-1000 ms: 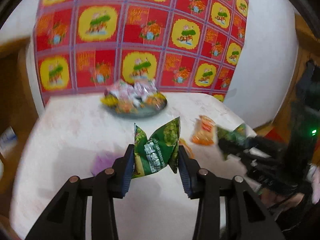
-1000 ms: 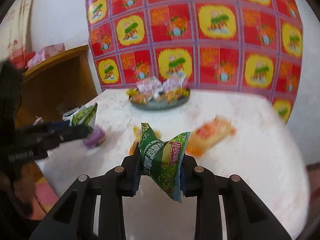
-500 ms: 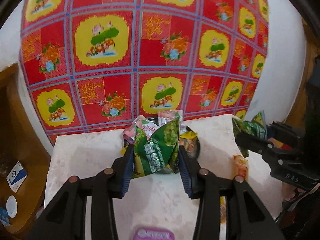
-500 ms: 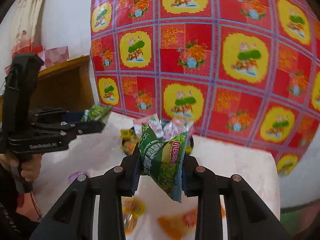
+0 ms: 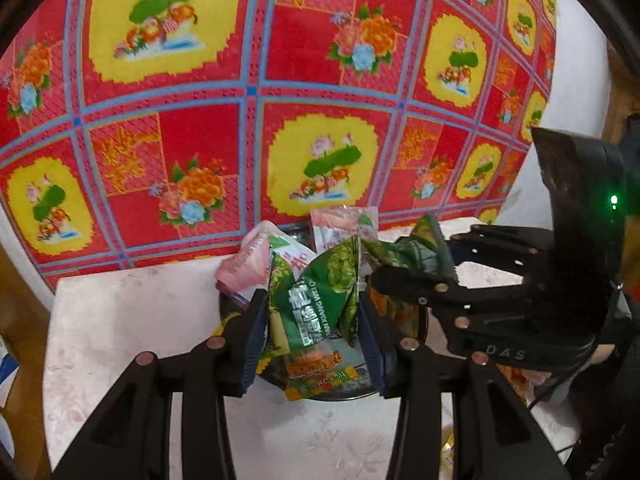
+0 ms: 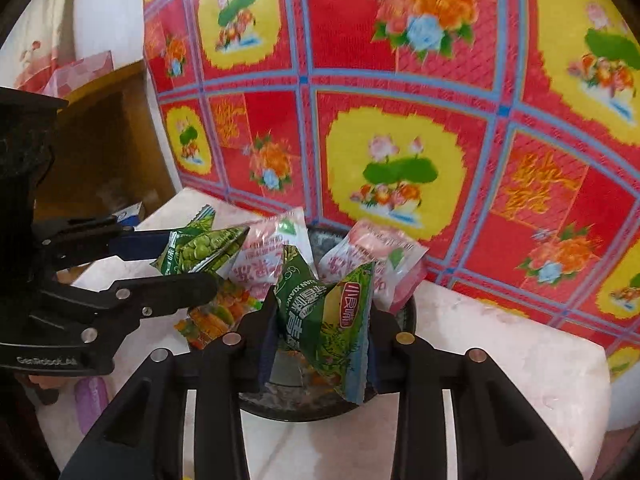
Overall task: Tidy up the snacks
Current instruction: 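Carry both green snack bags over the plate, lower them and open both grippers, then withdraw both open grippers from the plate toward the remaining orange packets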
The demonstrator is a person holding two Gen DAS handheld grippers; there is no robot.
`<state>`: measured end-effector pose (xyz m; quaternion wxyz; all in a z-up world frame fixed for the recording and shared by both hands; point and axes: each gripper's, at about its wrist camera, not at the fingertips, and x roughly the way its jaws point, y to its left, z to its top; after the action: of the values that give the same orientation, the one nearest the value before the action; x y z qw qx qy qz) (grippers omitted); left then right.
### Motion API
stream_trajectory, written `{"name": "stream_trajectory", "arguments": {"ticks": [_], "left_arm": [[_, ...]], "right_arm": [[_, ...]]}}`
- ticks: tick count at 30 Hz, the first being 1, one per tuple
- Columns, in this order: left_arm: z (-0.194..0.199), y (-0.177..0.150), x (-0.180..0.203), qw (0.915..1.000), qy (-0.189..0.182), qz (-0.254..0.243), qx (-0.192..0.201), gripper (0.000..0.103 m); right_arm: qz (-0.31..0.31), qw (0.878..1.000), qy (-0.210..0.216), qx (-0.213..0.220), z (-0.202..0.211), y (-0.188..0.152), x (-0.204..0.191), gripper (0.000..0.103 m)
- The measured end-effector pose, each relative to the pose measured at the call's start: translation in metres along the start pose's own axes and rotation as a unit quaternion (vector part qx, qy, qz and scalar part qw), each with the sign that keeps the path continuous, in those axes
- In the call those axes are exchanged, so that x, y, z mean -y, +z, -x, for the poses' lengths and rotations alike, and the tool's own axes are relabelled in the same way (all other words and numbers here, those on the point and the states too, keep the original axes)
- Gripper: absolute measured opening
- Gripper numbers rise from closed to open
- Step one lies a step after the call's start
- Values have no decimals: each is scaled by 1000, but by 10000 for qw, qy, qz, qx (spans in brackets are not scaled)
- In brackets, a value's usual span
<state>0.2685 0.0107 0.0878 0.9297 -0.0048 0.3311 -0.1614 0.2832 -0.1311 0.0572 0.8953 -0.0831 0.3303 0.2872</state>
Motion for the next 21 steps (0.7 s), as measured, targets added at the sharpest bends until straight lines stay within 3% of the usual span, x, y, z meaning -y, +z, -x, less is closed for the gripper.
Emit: {"name": "stream_trajectory", "arguments": {"ticks": [5, 6, 10, 12, 21], "left_arm": [[-14, -6, 0, 9998, 84, -97, -163, 47], [-14, -7, 1, 9997, 88, -136, -168, 49], [-13, -8, 5, 9997, 81, -201, -68, 62], [-11, -8, 5, 9997, 104, -209, -4, 71], [7, -8, 0, 9991, 68, -37, 410, 78]], "right_arm": [[145, 9999, 52, -5, -6, -7, -2, 51], [178, 9998, 46, 48, -5, -8, -3, 59], [318, 9985, -315, 306, -2, -7, -4, 72], [194, 9991, -248, 271, -2, -7, 2, 74], [-120, 9990, -260, 358, 8, -8, 12, 75]]}}
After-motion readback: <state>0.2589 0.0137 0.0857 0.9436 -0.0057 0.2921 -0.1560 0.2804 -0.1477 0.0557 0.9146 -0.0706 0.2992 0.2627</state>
